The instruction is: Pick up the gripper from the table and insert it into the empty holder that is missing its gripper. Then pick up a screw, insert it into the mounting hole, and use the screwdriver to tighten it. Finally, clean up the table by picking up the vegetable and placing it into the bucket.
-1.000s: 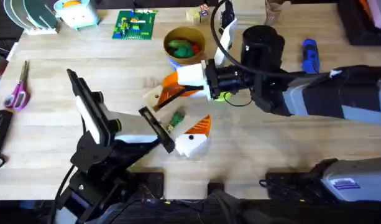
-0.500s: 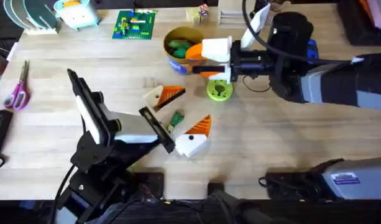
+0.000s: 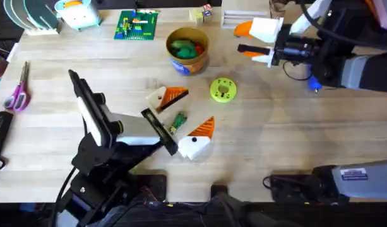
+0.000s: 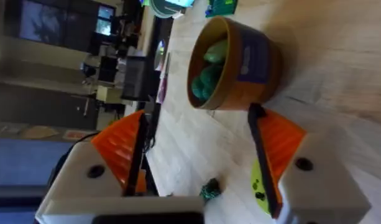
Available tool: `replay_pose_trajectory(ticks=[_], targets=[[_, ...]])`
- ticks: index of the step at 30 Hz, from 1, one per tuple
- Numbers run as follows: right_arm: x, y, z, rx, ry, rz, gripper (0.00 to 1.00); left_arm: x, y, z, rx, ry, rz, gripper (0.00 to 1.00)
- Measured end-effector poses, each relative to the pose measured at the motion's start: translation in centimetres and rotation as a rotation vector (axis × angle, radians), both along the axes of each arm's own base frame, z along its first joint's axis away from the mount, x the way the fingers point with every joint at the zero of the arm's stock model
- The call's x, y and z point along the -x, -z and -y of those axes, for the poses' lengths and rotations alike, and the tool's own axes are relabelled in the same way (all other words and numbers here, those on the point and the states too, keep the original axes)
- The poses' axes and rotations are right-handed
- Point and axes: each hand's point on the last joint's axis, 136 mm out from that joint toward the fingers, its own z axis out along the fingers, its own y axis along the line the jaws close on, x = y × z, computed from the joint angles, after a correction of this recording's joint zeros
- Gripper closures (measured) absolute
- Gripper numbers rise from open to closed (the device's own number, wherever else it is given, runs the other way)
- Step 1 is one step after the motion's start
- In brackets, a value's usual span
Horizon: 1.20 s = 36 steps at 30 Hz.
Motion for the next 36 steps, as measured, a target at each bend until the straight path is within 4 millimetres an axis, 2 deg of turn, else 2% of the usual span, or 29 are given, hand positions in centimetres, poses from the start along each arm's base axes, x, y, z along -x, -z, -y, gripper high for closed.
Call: replay_pose_trajectory(ticks=[8, 12, 14, 17, 20, 23, 27, 31, 36], targets=[[-2.0, 0.5, 6.8, 0.231, 0.154, -0.094, 0.073, 0.0, 0.0, 0.0, 0.000, 0.000, 0.000, 0.008], [-0.9, -0.8, 7.8, 0.422, 0.132, -0.103, 0.072, 0.0, 0.0, 0.0, 0.000, 0.000, 0.000, 0.008], [0.2, -1.6, 7.4, 0.518, 0.087, -0.084, 0.071, 0.0, 0.0, 0.0, 0.000, 0.000, 0.000, 0.008], [3.2, -1.8, 5.9, 0.714, -0.034, -0.048, 0.071, 0.0, 0.0, 0.0, 0.000, 0.000, 0.000, 0.008], [6.7, -0.3, 3.6, 0.893, -0.200, -0.032, 0.067, 0.0, 0.0, 0.0, 0.000, 0.000, 0.001, 0.008], [8.5, 1.4, 1.3, 0.986, -0.344, -0.003, 0.066, 0.0, 0.0, 0.0, 0.000, 0.000, 0.000, 0.008], [9.9, 3.2, -1.4, 1.052, -0.487, 0.041, 0.066, 0.0, 0.0, 0.0, 0.000, 0.000, 0.000, 0.008], [10.6, 4.5, -2.4, 1.112, -0.558, 0.062, 0.067, 0.0, 0.0, 0.0, 0.000, 0.000, 0.000, 0.008], [9.4, 6.0, -3.1, 1.178, -0.568, 0.100, 0.087, 0.0, 0.0, 0.0, 0.000, 0.000, 0.001, 0.008]])
